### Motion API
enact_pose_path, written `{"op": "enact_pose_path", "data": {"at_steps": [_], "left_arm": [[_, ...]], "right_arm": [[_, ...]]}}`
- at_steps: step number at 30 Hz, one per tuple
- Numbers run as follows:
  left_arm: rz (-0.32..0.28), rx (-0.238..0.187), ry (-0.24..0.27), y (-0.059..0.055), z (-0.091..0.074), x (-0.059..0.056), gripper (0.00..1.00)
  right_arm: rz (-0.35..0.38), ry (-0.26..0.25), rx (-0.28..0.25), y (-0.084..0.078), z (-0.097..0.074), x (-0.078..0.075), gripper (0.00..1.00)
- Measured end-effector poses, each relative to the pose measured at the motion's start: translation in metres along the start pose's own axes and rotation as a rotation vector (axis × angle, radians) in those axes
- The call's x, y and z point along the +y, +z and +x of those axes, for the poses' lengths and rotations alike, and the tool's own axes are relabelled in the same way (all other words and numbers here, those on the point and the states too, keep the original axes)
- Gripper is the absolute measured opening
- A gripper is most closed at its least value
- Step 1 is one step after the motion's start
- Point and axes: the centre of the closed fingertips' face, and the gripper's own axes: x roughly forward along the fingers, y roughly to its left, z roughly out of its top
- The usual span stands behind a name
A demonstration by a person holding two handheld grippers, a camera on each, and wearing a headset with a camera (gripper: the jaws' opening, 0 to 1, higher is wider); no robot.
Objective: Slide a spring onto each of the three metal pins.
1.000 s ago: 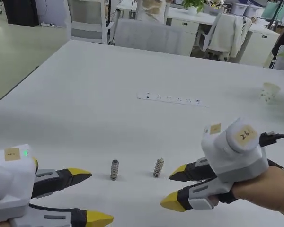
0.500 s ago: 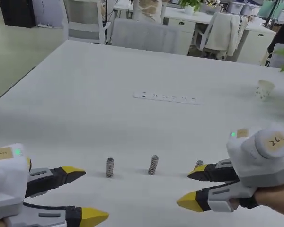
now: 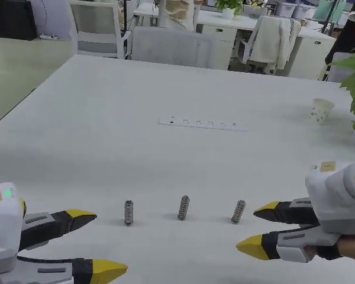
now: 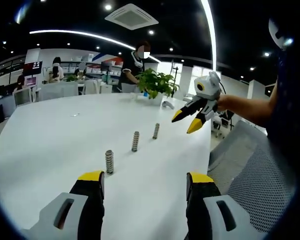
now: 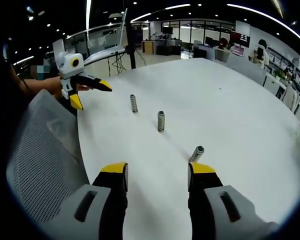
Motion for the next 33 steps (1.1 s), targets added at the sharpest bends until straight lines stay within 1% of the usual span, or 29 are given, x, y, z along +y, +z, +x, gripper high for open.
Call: {"op": "enact_pose_path", "data": {"at_steps": [4,8,12,14,16,18,24,25,33], "left_arm": [[-0.008,0.000,0.008,-0.002,0.000,0.001,0.62],[-0.015,0.000,0.017,-0.003,0.000,0.002,0.63],[-0.020,0.004,0.023,-0.004,0.001,0.005,0.63],[-0.021,0.002,0.024,-0.004,0.001,0.005,0.64],[-0.022,0.003,0.024,-0.004,0.001,0.006,0.64],[-0.021,0.005,0.025,-0.005,0.002,0.006,0.64],[-0.024,0.002,0.023,-0.003,0.003,0.006,0.65],[-0.025,0.002,0.025,-0.003,0.003,0.006,0.65],[-0.035,0.008,0.030,-0.007,0.006,0.007,0.69]], "right_arm": [[0.012,-0.016,-0.013,-0.005,-0.004,-0.006,0.50],[0.023,-0.028,-0.035,-0.008,-0.007,-0.009,0.56],[0.033,-0.043,-0.057,-0.009,-0.010,-0.013,0.59],[0.033,-0.053,-0.073,-0.010,-0.012,-0.014,0.62],[0.037,-0.057,-0.077,-0.011,-0.013,-0.015,0.64],[0.042,-0.072,-0.082,-0.013,-0.014,-0.018,0.67],[0.063,-0.080,-0.113,-0.014,-0.016,-0.018,0.73],[0.073,-0.081,-0.116,-0.015,-0.016,-0.018,0.74],[0.084,-0.086,-0.114,-0.020,-0.014,-0.019,0.76]]}}
